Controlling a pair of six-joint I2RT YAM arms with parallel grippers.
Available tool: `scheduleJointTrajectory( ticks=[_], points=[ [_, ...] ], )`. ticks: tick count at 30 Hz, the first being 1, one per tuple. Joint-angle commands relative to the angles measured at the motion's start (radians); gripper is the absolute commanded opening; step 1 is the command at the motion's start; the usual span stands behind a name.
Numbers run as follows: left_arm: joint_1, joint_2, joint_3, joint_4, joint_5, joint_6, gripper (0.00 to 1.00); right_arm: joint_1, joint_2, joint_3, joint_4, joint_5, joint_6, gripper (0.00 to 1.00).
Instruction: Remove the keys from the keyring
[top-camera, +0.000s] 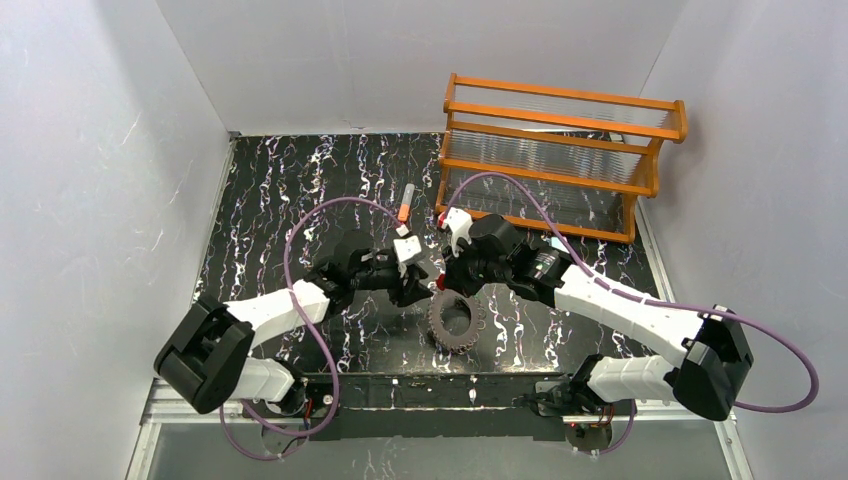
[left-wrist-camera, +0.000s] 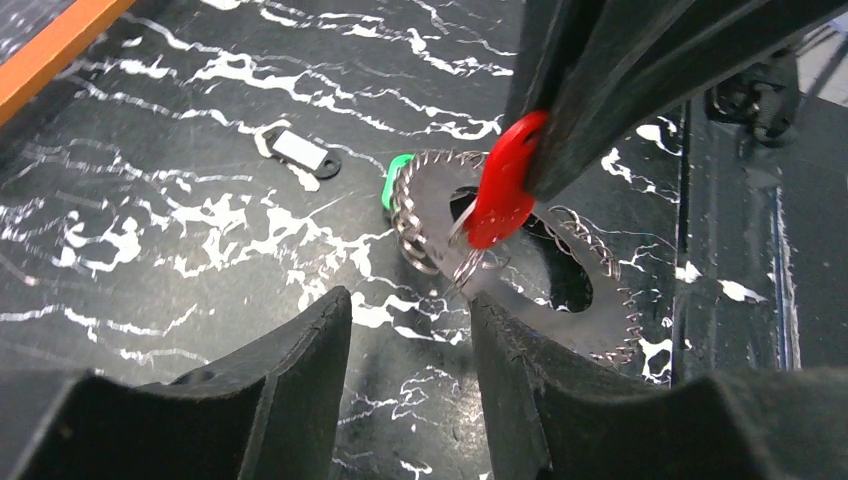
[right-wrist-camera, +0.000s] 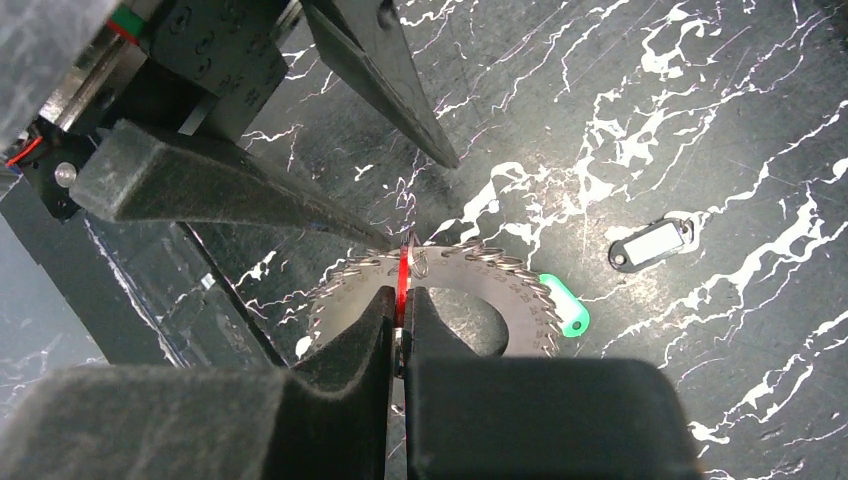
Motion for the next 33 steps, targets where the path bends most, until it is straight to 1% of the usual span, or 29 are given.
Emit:
scheduleJointTrajectory(
  ticks=[1,6,8,14,16,19,24,29,33],
  points=[
    [0.014,0.037,0.082,-0.067,0.191,0.129,0.44,0.003,0.000,-0.006,0.071,-0.037,-0.022,0.01],
    [0.015,0.074,0.129,-0.126,0.253,0.210,0.42,0.005,0.001,-0.010,0.074,-0.048,-0.028,0.01],
    [0.015,0.089,0.148,-0.180,0.274,0.258,0.40,0.005,-0.002,-0.012,0.075,-0.048,-0.029,0.01],
    [0.015,0.115,0.190,-0.293,0.290,0.336,0.32,0.003,-0.007,-0.016,0.078,-0.055,-0.030,0.01],
    [0.015,0.115,0.192,-0.303,0.289,0.346,0.27,0.004,-0.008,-0.018,0.076,-0.052,-0.030,0.01],
    [0.015,0.112,0.193,-0.322,0.288,0.360,0.15,0.004,-0.015,-0.029,0.072,-0.033,-0.032,0.01],
    [0.015,0.094,0.188,-0.367,0.273,0.402,0.00,0.005,-0.053,-0.057,0.068,0.027,-0.030,0.01],
    [0.015,0.071,0.174,-0.344,0.284,0.403,0.00,0.001,-0.081,-0.095,0.060,0.054,-0.018,0.01],
    [0.015,0.050,0.137,-0.233,0.334,0.336,0.00,0.001,-0.084,-0.142,0.075,0.051,-0.004,0.01]
  ],
)
